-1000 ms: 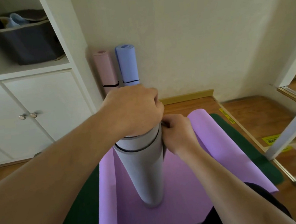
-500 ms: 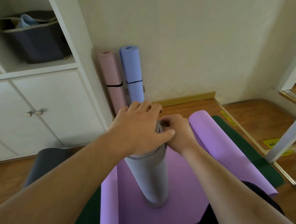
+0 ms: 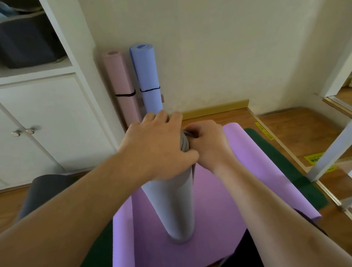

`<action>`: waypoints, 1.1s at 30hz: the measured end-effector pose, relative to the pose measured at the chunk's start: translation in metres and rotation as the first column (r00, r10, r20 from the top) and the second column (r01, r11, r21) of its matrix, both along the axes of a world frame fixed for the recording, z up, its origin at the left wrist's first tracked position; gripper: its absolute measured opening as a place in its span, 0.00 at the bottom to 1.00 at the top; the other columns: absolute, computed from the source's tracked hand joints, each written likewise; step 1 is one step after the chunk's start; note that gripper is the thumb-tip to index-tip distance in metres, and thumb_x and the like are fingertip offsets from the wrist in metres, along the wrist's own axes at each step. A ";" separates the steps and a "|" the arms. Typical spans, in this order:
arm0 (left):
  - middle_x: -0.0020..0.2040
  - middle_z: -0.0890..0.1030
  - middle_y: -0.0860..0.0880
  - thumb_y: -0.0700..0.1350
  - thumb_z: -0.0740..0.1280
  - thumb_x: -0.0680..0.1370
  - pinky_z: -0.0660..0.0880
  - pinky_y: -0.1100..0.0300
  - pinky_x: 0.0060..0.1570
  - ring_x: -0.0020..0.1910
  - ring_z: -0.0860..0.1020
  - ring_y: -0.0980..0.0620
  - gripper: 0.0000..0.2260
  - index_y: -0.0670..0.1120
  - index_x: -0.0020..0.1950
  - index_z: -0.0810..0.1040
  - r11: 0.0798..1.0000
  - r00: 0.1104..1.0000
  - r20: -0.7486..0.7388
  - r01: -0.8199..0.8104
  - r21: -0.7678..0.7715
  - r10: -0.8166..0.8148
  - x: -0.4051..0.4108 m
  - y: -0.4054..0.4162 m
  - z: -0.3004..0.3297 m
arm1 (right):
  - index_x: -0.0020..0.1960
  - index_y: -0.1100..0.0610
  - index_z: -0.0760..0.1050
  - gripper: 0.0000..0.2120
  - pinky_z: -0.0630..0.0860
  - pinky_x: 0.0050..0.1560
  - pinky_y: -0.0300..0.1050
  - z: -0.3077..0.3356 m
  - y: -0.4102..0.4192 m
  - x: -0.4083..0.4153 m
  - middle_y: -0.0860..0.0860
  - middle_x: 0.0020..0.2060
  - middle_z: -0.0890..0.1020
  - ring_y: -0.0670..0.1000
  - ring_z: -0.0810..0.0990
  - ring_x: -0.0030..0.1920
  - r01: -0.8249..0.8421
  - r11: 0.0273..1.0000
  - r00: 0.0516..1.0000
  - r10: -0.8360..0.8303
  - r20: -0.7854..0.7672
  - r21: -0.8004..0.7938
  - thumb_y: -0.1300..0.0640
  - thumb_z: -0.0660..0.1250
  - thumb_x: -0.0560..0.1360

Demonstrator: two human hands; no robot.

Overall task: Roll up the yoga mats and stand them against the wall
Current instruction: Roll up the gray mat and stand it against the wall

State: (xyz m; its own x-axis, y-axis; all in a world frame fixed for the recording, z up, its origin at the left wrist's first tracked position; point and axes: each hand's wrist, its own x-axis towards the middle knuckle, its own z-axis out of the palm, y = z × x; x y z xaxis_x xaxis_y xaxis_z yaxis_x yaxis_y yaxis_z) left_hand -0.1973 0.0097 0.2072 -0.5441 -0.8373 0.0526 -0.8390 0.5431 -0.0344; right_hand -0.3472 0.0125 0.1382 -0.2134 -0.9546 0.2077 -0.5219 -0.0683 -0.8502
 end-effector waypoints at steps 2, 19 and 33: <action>0.61 0.74 0.52 0.69 0.49 0.73 0.75 0.45 0.59 0.60 0.73 0.48 0.30 0.54 0.68 0.68 1.000 0.999 -0.039 0.013 -0.002 -0.013 -0.002 0.004 -0.013 | 0.32 0.58 0.76 0.11 0.62 0.29 0.44 0.000 0.001 -0.004 0.46 0.24 0.71 0.47 0.63 0.29 -0.009 1.000 1.000 0.009 -0.025 -0.007 0.64 0.69 0.73; 0.60 0.77 0.48 0.68 0.35 0.78 0.72 0.44 0.60 0.61 0.75 0.44 0.34 0.53 0.67 0.71 0.990 0.975 -0.178 -0.138 -0.016 0.133 -0.019 0.001 -0.033 | 0.33 0.56 0.77 0.14 0.66 0.29 0.41 0.005 0.008 -0.003 0.44 0.25 0.77 0.46 0.66 0.28 0.027 1.000 0.999 -0.027 -0.018 0.010 0.60 0.67 0.78; 0.70 0.71 0.53 0.66 0.40 0.83 0.64 0.46 0.72 0.71 0.69 0.47 0.22 0.61 0.70 0.63 0.990 0.992 -0.114 -0.039 0.134 0.054 0.008 -0.010 -0.026 | 0.38 0.57 0.83 0.10 0.66 0.27 0.40 0.017 0.017 0.004 0.47 0.27 0.80 0.48 0.76 0.33 0.016 0.998 0.992 -0.024 -0.126 -0.063 0.65 0.65 0.73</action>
State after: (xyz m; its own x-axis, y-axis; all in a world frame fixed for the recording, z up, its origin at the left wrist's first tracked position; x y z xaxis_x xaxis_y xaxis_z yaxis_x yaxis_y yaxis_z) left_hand -0.1892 -0.0008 0.1809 -0.5010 -0.8654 0.0019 -0.8574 0.4967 0.1345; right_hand -0.3431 0.0299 0.1552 -0.2003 -0.9351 0.2924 -0.6269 -0.1070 -0.7717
